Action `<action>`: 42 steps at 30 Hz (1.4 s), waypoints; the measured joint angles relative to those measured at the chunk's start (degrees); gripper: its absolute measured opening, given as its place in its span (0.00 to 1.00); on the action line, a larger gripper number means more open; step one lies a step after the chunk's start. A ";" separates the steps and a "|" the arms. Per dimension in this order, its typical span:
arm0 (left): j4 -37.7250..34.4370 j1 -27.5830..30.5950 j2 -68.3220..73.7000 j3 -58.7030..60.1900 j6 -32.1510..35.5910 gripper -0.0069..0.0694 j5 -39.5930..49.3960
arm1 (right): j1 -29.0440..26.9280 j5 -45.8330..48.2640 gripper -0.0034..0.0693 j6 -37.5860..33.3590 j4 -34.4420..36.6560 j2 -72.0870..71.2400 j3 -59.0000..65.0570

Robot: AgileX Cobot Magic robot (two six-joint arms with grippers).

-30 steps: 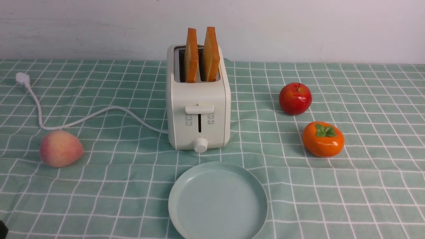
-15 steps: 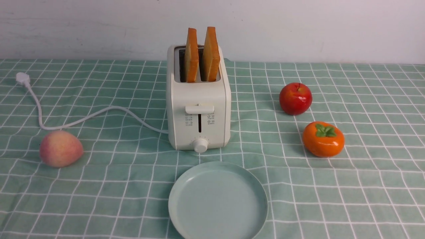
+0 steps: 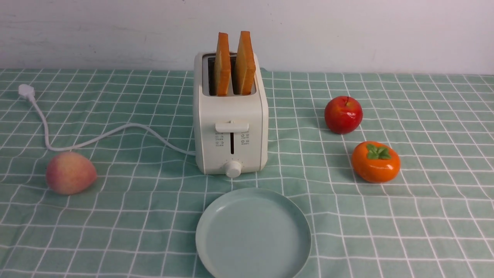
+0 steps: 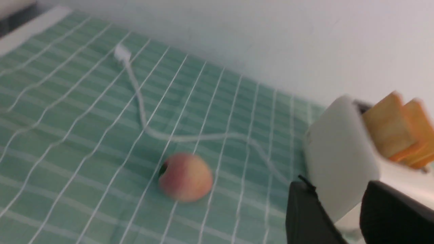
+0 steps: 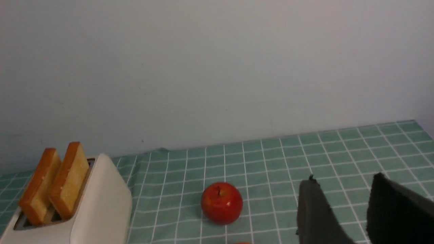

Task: Take toasted bread from bread machine on blue coffee table place on plate.
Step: 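Grasp the toast slice in the toaster and pull it up out of the slot with the right gripper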

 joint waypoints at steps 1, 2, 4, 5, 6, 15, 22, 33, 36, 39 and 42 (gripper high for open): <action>-0.11 0.00 0.62 -0.06 0.00 0.40 2.01 | 0.71 1.17 0.38 -0.50 1.71 2.06 -0.15; -0.13 0.00 0.75 -0.06 0.00 0.40 2.53 | 0.91 1.50 0.38 -0.85 2.53 3.13 -0.23; -1.34 0.00 2.19 -0.06 0.00 0.40 8.13 | 4.04 7.72 0.38 -4.31 7.04 9.87 -1.31; -2.20 0.00 2.59 -0.06 0.00 0.40 9.86 | 5.54 10.90 0.38 -6.41 8.88 13.29 -2.70; -2.74 0.00 2.65 -0.06 0.00 0.40 10.44 | 6.14 12.20 0.38 -7.28 9.47 14.70 -3.33; -17.28 -5.40 2.76 -0.11 15.02 0.40 12.37 | 21.96 31.32 0.44 -10.92 7.23 47.34 -35.24; -24.51 -10.40 2.76 -0.11 21.12 0.40 13.16 | 30.55 33.96 0.58 5.39 -10.46 65.48 -64.05; -24.70 -10.75 2.76 -0.11 21.83 0.40 18.23 | 31.91 27.78 0.64 16.66 -13.70 73.16 -77.36; -24.65 -10.75 2.76 -0.11 21.83 0.40 18.30 | 31.91 25.09 0.64 16.66 -13.62 74.04 -77.53; -24.65 -10.75 2.76 -0.11 21.83 0.40 18.36 | 31.91 23.94 0.63 16.86 -13.73 76.56 -77.59; -24.65 -10.75 2.76 -0.11 21.83 0.40 18.56 | 31.91 23.89 0.60 17.29 -14.07 78.70 -77.59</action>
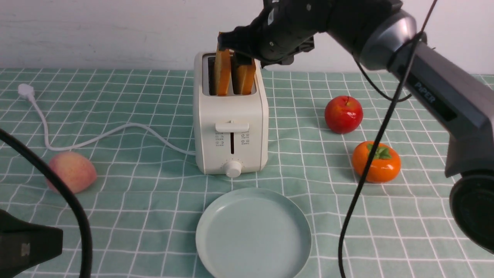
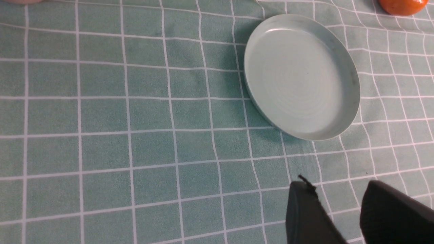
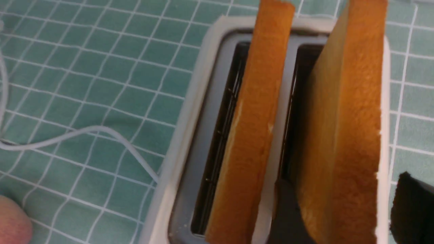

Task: Take toasted bread from bread machine on blue coffee table place on plate.
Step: 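Grasp the toast slice in the toaster and pull it up out of the slot with the right gripper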

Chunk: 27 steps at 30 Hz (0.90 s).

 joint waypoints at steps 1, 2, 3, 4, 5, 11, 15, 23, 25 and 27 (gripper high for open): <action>0.00 0.00 0.00 0.00 0.00 0.40 0.20 | 0.00 0.12 0.56 0.02 0.00 0.65 0.05; 0.00 0.00 0.00 0.00 0.00 0.40 0.20 | 0.00 0.19 0.56 0.02 0.00 0.73 0.05; -0.05 0.00 0.00 0.00 0.00 0.40 0.20 | 0.00 0.69 0.50 0.14 0.00 1.01 0.05; -0.05 0.00 0.00 0.00 0.00 0.40 0.26 | 0.00 0.87 0.46 0.13 0.00 1.01 0.05; -0.05 0.00 0.00 0.00 0.00 0.40 0.32 | 0.00 1.01 0.40 0.18 0.05 0.84 0.05; -0.19 0.00 0.00 0.00 0.00 0.40 0.45 | 0.04 2.70 0.17 0.22 -0.22 -3.46 0.05; -0.31 0.00 0.00 0.00 0.00 0.40 0.45 | 0.04 3.29 0.17 0.17 -0.70 -9.81 -0.01; -0.42 0.00 0.00 0.00 0.00 0.40 1.74 | 0.04 14.67 0.17 -7.15 -9.24 -26.50 3.93; -0.42 0.00 0.00 0.00 0.00 0.40 1.74 | 0.04 14.29 0.17 -6.75 -9.84 -31.39 9.38; -0.42 0.00 0.00 0.00 0.00 0.40 1.74 | 0.04 13.29 0.17 -4.31 -8.35 -35.88 17.31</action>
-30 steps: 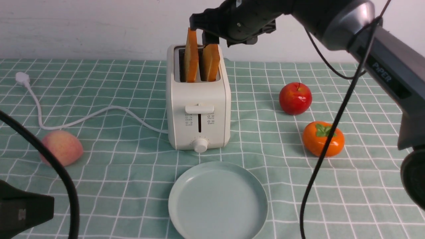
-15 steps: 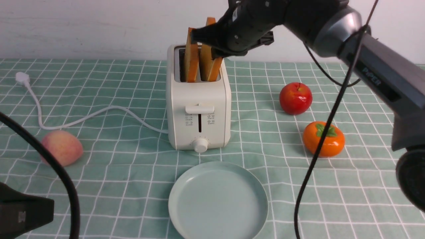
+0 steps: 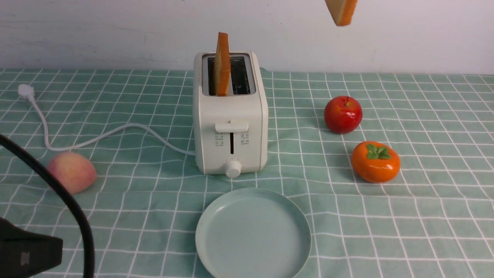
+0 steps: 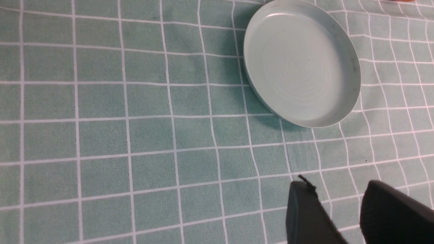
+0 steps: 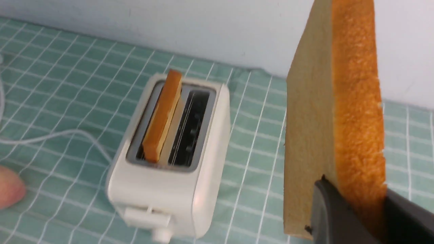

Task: Take toasted bread from bread machine on blue coffee table place on plate.
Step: 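Grasp the toast slice in the toaster and pull it up out of the slot with the right gripper, then place the held slice of bread on top of the slice on the plate with the right gripper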

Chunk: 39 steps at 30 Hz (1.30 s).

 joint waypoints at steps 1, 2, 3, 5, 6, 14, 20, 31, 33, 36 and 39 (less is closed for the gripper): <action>0.00 0.00 0.00 0.00 0.00 0.40 0.00 | 0.00 -0.91 0.17 1.53 1.96 -1.65 3.60; -0.05 0.00 0.00 0.00 0.00 0.40 0.00 | 0.00 -1.94 0.17 3.13 3.97 -3.19 8.38; -0.05 0.00 0.00 0.00 0.00 0.40 0.00 | 0.00 -3.27 0.17 4.99 7.04 -4.91 13.32; -0.05 0.00 0.00 0.00 0.00 0.40 0.00 | 0.00 -6.53 0.17 7.14 15.82 -7.78 23.08; -0.05 0.00 0.00 0.00 0.00 0.40 0.00 | 0.00 -6.53 0.17 7.19 16.71 -7.97 24.02; -0.18 0.00 0.00 0.00 0.00 0.40 0.00 | 0.07 -26.37 0.17 -12.40 53.81 -7.67 52.99; -0.41 0.00 0.00 0.00 0.02 0.40 0.57 | 0.07 -34.36 0.17 -40.68 81.90 -2.29 61.60; -0.53 0.00 0.00 0.00 0.02 0.40 1.57 | 0.07 -37.45 0.58 -53.93 88.85 -0.23 65.17; -0.53 0.00 0.00 0.00 0.02 0.40 1.57 | -0.34 -37.04 0.71 -53.08 85.20 -0.81 65.17; -0.77 0.00 0.00 0.00 0.02 0.40 1.37 | -3.10 -35.41 0.87 -49.73 78.17 -3.42 65.17; -1.23 0.00 0.00 0.00 0.02 0.41 -2.22 | -8.13 -32.77 0.95 -44.25 69.57 -7.29 64.94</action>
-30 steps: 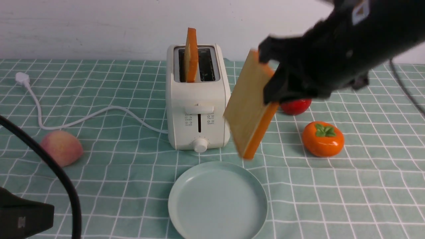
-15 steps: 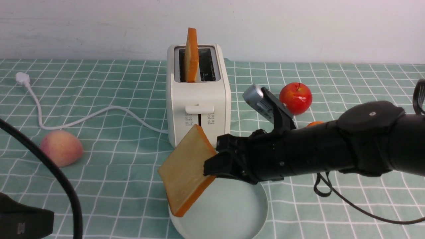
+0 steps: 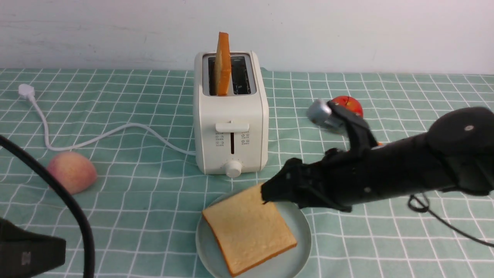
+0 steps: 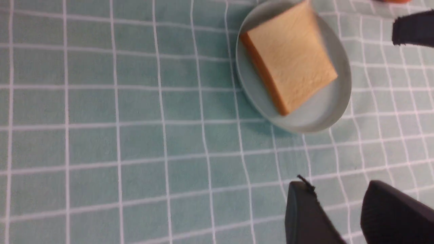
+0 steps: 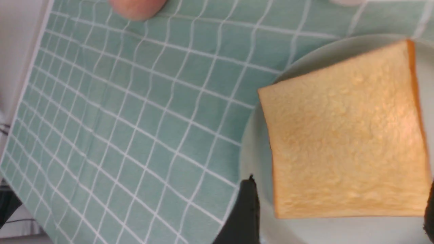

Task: Take toasted bread from bread machine on blue coffee table place on plate.
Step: 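Place the held slice of bread on top of the slice on the plate with the right gripper, then reach for a toast slice standing in the toaster with the left gripper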

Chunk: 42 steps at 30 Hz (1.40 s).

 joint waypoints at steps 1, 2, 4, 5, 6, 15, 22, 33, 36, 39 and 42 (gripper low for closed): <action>-0.11 0.00 0.08 0.00 0.00 0.41 -2.27 | -2.07 1.56 0.96 2.22 -3.34 -1.54 -0.47; -0.24 0.00 0.21 0.00 0.00 0.42 -4.34 | -4.15 3.02 0.96 4.07 -6.10 -2.82 -1.21; -0.97 0.00 1.27 -0.16 0.35 0.42 -9.44 | -7.82 6.94 0.95 8.91 -13.16 -6.11 -3.20; -1.33 0.00 2.25 -0.57 1.26 0.42 -10.99 | -9.19 8.67 0.94 11.39 -16.37 -7.82 -4.18; -1.64 0.00 3.58 -1.31 2.55 0.43 -11.66 | -10.16 10.12 0.92 13.64 -19.26 -9.64 -5.00; -3.23 -0.06 22.25 -17.86 10.15 0.62 -10.19 | -10.96 18.76 0.79 19.47 -28.13 -23.82 -6.11; 3.96 -6.02 37.38 -36.38 3.50 0.74 -3.81 | -11.12 24.63 0.79 19.27 -32.84 -27.08 -6.11; 32.16 -17.24 64.62 -63.03 -20.17 0.75 -2.95 | -11.12 26.13 0.77 19.02 -35.91 -27.07 -6.11; 35.09 -17.24 69.80 -66.26 -20.92 0.75 -4.88 | -11.12 26.13 0.77 19.02 -35.91 -27.07 -6.11; 38.74 -17.24 74.82 -67.93 -21.19 0.75 -8.25 | -11.12 26.13 0.77 19.02 -35.40 -27.07 -6.11; 41.58 -17.24 77.51 -68.10 -21.97 0.74 -10.65 | -11.12 26.13 0.77 19.02 -34.97 -27.07 -6.11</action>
